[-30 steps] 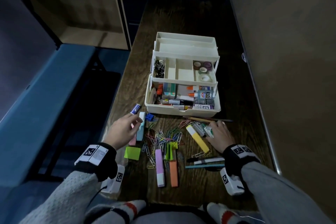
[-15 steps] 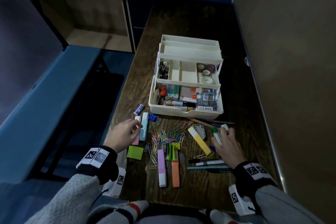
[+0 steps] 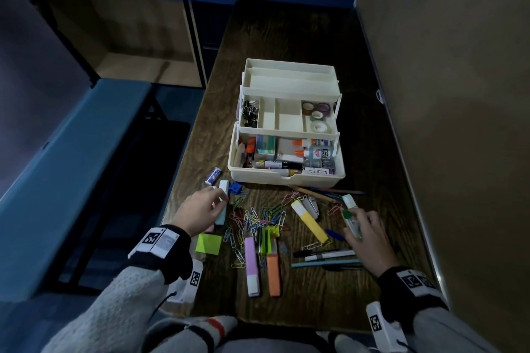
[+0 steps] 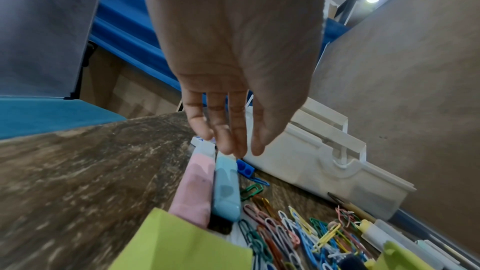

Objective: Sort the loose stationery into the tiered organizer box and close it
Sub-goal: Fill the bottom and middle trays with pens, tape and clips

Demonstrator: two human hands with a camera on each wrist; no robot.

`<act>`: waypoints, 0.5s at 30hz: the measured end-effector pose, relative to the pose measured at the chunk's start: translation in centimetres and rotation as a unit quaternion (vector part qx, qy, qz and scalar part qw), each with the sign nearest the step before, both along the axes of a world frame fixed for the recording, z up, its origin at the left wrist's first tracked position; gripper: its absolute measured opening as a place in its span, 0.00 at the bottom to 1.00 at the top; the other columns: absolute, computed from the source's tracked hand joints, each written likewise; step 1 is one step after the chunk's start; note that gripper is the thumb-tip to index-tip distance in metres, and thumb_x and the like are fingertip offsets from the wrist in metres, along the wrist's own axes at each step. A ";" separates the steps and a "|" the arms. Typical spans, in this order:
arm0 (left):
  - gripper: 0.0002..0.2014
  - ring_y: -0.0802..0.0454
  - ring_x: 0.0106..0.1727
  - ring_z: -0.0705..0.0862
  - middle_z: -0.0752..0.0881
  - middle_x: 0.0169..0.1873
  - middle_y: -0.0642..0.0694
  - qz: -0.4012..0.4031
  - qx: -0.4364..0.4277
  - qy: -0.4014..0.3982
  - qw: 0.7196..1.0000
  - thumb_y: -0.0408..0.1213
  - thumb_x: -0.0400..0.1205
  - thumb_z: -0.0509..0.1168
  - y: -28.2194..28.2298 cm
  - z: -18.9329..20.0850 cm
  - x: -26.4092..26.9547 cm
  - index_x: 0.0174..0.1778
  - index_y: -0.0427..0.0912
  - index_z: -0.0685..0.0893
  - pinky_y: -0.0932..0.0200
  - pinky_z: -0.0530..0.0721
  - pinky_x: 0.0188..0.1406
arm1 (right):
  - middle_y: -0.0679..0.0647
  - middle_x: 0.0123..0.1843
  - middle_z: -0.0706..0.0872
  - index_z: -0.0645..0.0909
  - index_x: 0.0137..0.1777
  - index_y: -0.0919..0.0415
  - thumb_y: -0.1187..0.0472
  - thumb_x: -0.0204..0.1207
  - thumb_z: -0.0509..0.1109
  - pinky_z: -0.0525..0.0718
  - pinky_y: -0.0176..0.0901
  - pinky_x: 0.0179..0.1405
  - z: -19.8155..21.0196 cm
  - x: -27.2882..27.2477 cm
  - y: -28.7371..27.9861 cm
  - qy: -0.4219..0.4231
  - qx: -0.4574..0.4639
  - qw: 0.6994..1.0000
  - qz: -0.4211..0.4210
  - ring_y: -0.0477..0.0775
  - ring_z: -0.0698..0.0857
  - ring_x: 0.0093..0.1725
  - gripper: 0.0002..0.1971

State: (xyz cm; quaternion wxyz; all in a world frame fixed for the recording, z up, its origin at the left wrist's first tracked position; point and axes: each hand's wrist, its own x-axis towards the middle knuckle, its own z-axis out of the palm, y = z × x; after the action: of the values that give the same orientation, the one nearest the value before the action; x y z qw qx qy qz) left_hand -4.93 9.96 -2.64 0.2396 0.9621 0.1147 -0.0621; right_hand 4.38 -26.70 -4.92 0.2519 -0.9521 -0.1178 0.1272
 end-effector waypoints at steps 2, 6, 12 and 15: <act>0.09 0.53 0.46 0.82 0.84 0.48 0.50 0.010 -0.003 -0.003 1.000 0.42 0.84 0.60 0.2 0.1 -0.1 0.53 0.47 0.85 0.54 0.81 0.47 | 0.49 0.55 0.67 0.72 0.66 0.48 0.57 0.80 0.67 0.73 0.44 0.51 0.1 -0.2 -0.2 0.002 0.008 1.000 -0.004 0.48 0.69 0.54 0.16; 0.08 0.54 0.44 0.82 0.83 0.46 0.50 0.018 -0.011 -0.003 1.000 0.41 0.84 0.61 0.3 -0.1 -0.3 0.52 0.46 0.85 0.54 0.81 0.46 | 0.49 0.53 0.69 0.72 0.65 0.49 0.55 0.79 0.69 0.74 0.43 0.46 0.0 -0.4 -0.4 0.005 0.014 1.000 -0.020 0.49 0.74 0.50 0.17; 0.08 0.52 0.45 0.82 0.82 0.46 0.51 -0.013 -0.012 0.012 1.000 0.43 0.83 0.61 -0.6 -0.6 0.4 0.51 0.50 0.84 0.55 0.81 0.45 | 0.56 0.56 0.72 0.74 0.66 0.55 0.57 0.78 0.69 0.77 0.47 0.48 0.3 -0.2 -1.0 -0.005 -0.001 0.998 -0.058 0.56 0.76 0.52 0.18; 0.07 0.55 0.44 0.81 0.80 0.44 0.55 -0.051 -0.009 0.005 0.999 0.45 0.83 0.61 -1.8 -0.6 1.4 0.50 0.52 0.84 0.58 0.80 0.44 | 0.57 0.57 0.72 0.73 0.67 0.54 0.57 0.78 0.69 0.78 0.49 0.47 0.5 -0.2 -1.7 -0.004 -0.006 0.996 -0.087 0.59 0.78 0.51 0.19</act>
State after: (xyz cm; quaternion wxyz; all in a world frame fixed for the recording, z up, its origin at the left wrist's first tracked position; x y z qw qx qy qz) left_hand -3.50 8.16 -3.20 0.2445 0.9641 0.0663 -0.0799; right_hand 4.22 -28.42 -4.37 0.2560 -0.9607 -0.0344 0.1015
